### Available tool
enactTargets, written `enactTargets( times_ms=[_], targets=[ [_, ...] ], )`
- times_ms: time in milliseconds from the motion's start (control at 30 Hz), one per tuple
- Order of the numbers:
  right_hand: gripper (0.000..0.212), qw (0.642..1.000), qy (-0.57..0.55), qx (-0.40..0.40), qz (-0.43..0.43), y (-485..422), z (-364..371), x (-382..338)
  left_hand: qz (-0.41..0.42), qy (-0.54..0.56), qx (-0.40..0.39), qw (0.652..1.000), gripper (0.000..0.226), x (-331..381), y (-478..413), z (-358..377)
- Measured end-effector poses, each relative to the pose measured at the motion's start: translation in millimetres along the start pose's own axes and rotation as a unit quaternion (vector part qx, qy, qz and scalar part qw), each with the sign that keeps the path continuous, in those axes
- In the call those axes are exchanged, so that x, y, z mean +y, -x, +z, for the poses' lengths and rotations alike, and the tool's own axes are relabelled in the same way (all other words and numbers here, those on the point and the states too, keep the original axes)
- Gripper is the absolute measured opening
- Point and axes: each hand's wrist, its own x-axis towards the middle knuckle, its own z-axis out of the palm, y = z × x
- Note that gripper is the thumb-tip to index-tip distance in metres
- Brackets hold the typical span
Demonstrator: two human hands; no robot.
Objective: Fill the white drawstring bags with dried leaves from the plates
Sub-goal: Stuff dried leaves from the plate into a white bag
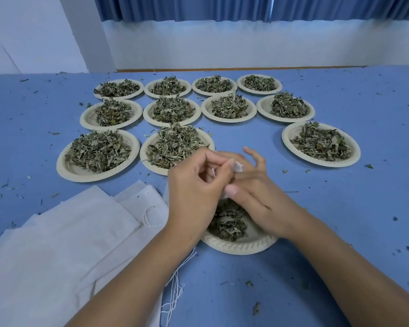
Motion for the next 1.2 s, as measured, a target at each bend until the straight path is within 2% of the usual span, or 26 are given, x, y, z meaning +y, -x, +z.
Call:
enactTargets(
  times_ms=[100,133,167,233,267,300,333,400,500,567,633,700,900,1033,1200],
  targets=[
    [0.074,0.989,-0.077,0.13,-0.001,0.3,-15.6,4.3,-0.011,-0.005,0.061,0.998,0.014,-1.7,-5.5,-5.8],
    [0.08,0.981,-0.123,0.151,0.003,2.5,-21.7,6.3,-0.02,0.001,0.081,0.997,0.014,-2.1,-7.9,-7.9],
    [0.084,0.973,-0.191,0.13,0.012,5.5,-26.6,7.6,-0.029,0.007,0.095,0.995,0.015,-2.8,-9.9,-9.7],
    [0.081,0.956,-0.287,-0.007,0.065,9.1,-27.7,3.7,-0.039,0.014,0.105,0.994,0.015,-3.0,-11.1,-10.3],
    [0.074,0.953,-0.274,-0.082,0.1,9.0,-23.6,1.7,-0.043,0.015,0.103,0.994,0.014,-2.5,-10.5,-9.5],
    [0.067,0.961,-0.215,-0.133,0.115,8.5,-18.5,2.7,-0.045,0.014,0.098,0.994,0.014,-1.8,-9.8,-8.5],
    [0.06,0.972,-0.147,-0.149,0.107,7.8,-14.2,3.7,-0.047,0.013,0.093,0.994,0.014,-1.4,-9.1,-7.7],
    [0.048,0.987,-0.068,-0.114,0.087,4.4,-13.9,4.6,-0.045,0.005,0.085,0.995,0.015,-1.7,-8.1,-7.9],
    [0.039,0.993,-0.07,-0.063,0.066,2.7,-20.7,7.6,-0.046,0.004,0.079,0.996,0.013,-2.4,-8.3,-7.7],
    [0.025,0.988,-0.099,-0.11,0.043,3.5,-20.4,6.3,-0.048,0.003,0.079,0.996,0.014,-3.0,-8.3,-6.6],
    [0.031,0.977,-0.084,-0.19,0.046,3.4,-17.4,2.9,-0.049,-0.003,0.077,0.996,0.016,-2.2,-8.1,-5.6],
    [0.036,0.97,-0.079,-0.224,0.052,2.9,-15.6,2.6,-0.049,-0.005,0.074,0.996,0.016,-2.1,-8.1,-6.0],
    [0.028,0.972,-0.055,-0.218,0.06,1.7,-14.1,4.6,-0.048,-0.011,0.069,0.996,0.014,-2.2,-7.6,-5.5],
    [0.017,0.984,-0.048,-0.161,0.062,1.5,-19.8,6.0,-0.051,-0.008,0.073,0.996,0.013,-2.4,-7.6,-6.1],
    [0.016,0.987,-0.093,-0.084,0.103,2.9,-34.1,11.4,-0.057,0.001,0.088,0.994,0.012,-2.7,-9.4,-7.5]
  ],
)
